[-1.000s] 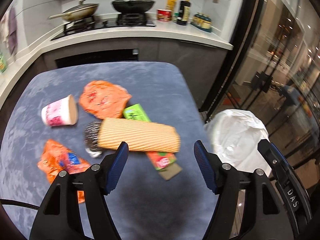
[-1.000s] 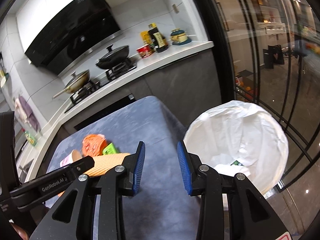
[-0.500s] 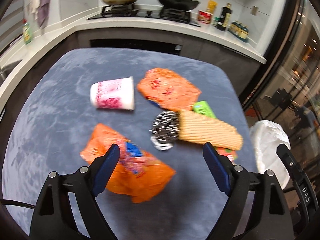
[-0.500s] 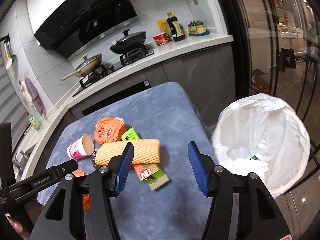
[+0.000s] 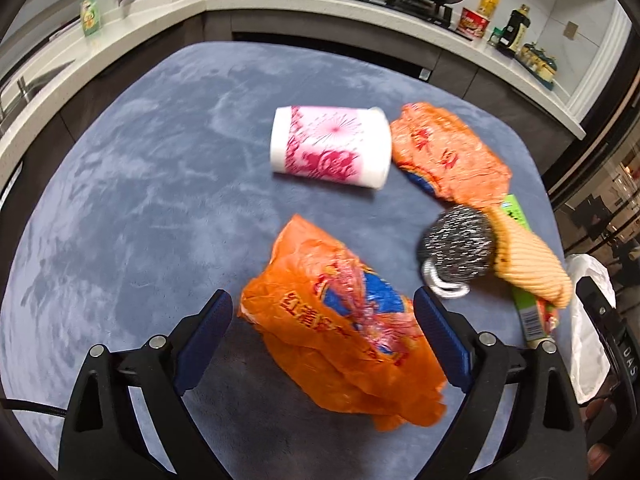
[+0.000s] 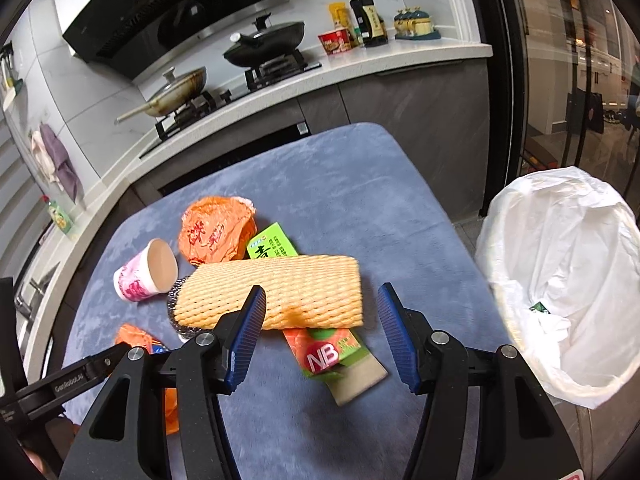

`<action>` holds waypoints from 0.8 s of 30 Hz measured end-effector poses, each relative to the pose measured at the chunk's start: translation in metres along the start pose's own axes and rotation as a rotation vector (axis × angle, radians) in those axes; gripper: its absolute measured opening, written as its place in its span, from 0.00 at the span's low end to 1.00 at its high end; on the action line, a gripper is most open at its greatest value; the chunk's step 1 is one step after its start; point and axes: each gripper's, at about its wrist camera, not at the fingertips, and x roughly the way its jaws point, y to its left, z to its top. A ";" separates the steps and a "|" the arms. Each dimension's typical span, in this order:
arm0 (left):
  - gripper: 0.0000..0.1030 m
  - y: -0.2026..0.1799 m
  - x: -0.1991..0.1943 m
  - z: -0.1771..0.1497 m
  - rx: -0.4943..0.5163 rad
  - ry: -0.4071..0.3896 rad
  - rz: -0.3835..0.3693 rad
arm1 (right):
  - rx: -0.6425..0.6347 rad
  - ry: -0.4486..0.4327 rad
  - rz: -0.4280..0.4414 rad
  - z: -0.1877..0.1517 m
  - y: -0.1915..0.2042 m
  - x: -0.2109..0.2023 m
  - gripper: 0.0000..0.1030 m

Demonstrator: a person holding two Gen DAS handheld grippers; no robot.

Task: Collect trash
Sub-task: 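Grasp the orange printed bag with the left tool while the right tool grasps the orange mesh sleeve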

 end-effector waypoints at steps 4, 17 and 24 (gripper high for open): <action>0.85 0.004 0.012 -0.002 -0.009 0.029 -0.001 | -0.005 0.022 -0.006 0.000 0.003 0.016 0.55; 0.75 -0.004 0.024 -0.014 0.010 0.056 -0.030 | -0.012 0.044 0.000 -0.001 0.003 0.035 0.51; 0.37 -0.011 0.020 -0.016 0.038 0.053 -0.036 | -0.018 0.024 -0.002 -0.002 0.002 0.024 0.31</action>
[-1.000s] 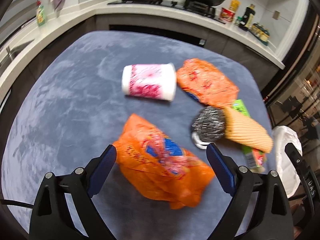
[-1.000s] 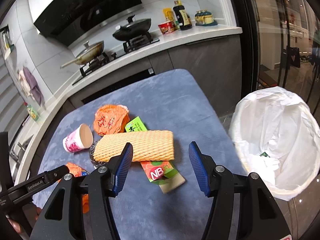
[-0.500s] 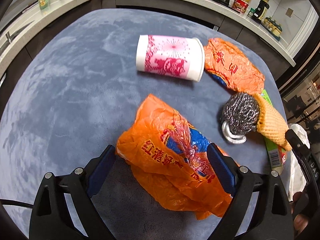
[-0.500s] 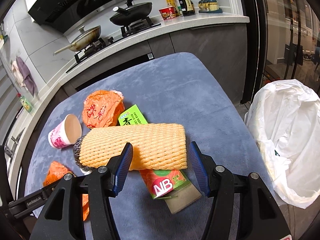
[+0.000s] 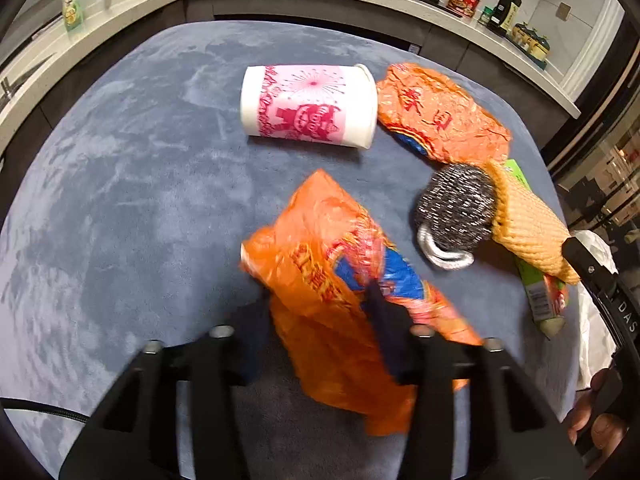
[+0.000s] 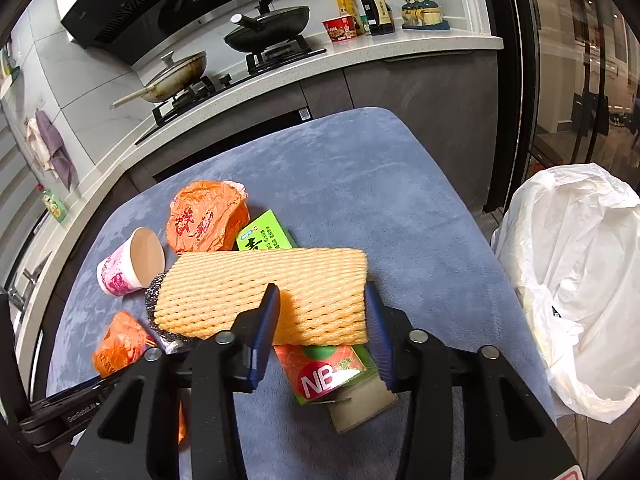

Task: Collect trash
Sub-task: 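Grasp the orange printed bag with the left tool while the right tool grasps the orange mesh sleeve, then carry the orange bag to the bin with the left tool while the right tool carries the mesh sleeve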

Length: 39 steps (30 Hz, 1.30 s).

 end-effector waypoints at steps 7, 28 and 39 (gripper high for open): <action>0.25 -0.011 -0.014 -0.001 0.025 -0.029 -0.016 | -0.013 -0.017 0.008 0.001 -0.003 -0.014 0.13; 0.24 -0.097 -0.077 -0.006 0.171 -0.138 -0.123 | 0.087 -0.209 -0.027 0.019 -0.070 -0.106 0.11; 0.24 -0.189 -0.088 -0.024 0.313 -0.156 -0.208 | 0.191 -0.258 -0.119 0.014 -0.152 -0.141 0.11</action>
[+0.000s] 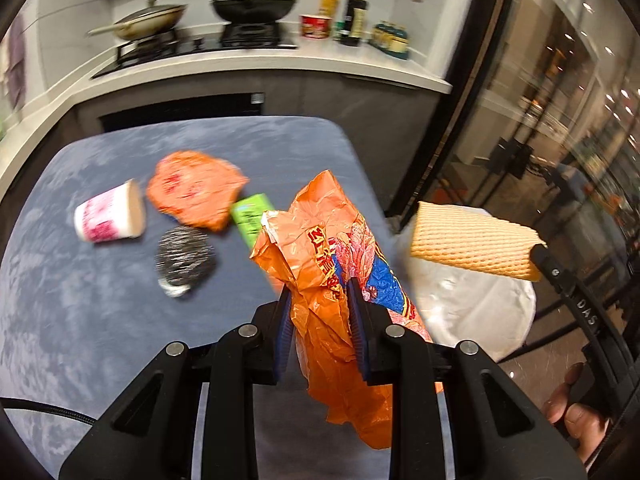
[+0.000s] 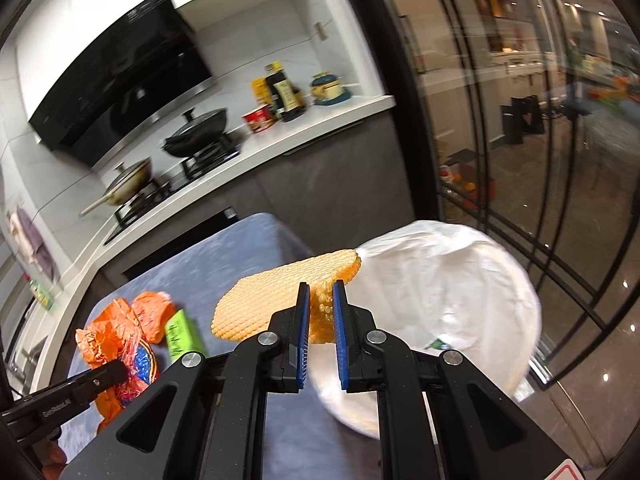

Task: Collect trash
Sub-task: 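Carry the orange bag to the bin with the left tool while the right tool carries the mesh sleeve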

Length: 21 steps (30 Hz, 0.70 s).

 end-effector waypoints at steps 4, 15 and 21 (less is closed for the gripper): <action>0.24 -0.038 0.008 0.001 0.054 0.007 -0.034 | 0.036 -0.008 -0.032 0.001 -0.028 -0.005 0.11; 0.24 -0.114 0.035 -0.002 0.178 0.033 -0.090 | 0.100 -0.004 -0.090 -0.001 -0.080 -0.008 0.11; 0.24 -0.138 0.050 -0.001 0.218 0.051 -0.103 | 0.133 0.006 -0.115 -0.004 -0.099 -0.004 0.11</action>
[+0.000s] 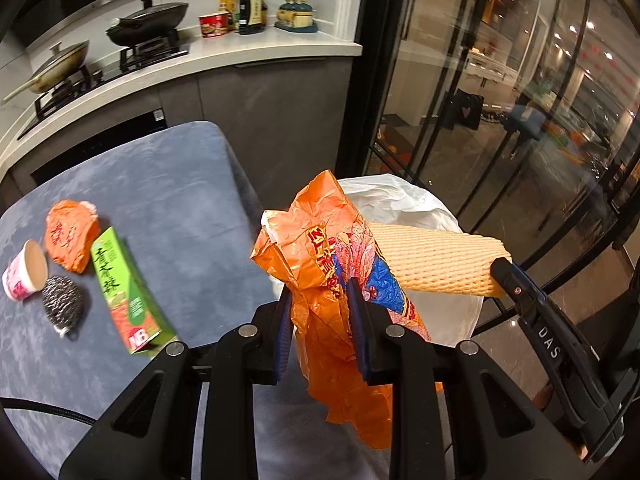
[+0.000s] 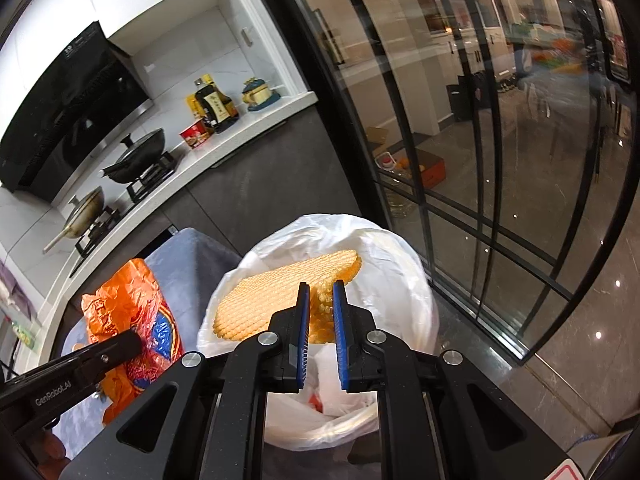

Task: Collect trash
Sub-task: 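Carry the orange bag to the bin with the left tool while the right tool carries the mesh sleeve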

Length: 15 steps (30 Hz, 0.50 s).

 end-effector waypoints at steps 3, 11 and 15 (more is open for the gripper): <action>0.24 -0.005 0.008 0.003 0.012 0.007 -0.001 | 0.007 0.006 -0.007 0.000 -0.004 0.003 0.11; 0.25 -0.011 0.024 0.007 0.032 0.025 -0.002 | 0.018 0.018 -0.015 0.000 -0.010 0.009 0.11; 0.28 -0.012 0.028 0.007 0.035 0.027 0.002 | 0.012 0.016 -0.022 0.001 -0.008 0.011 0.15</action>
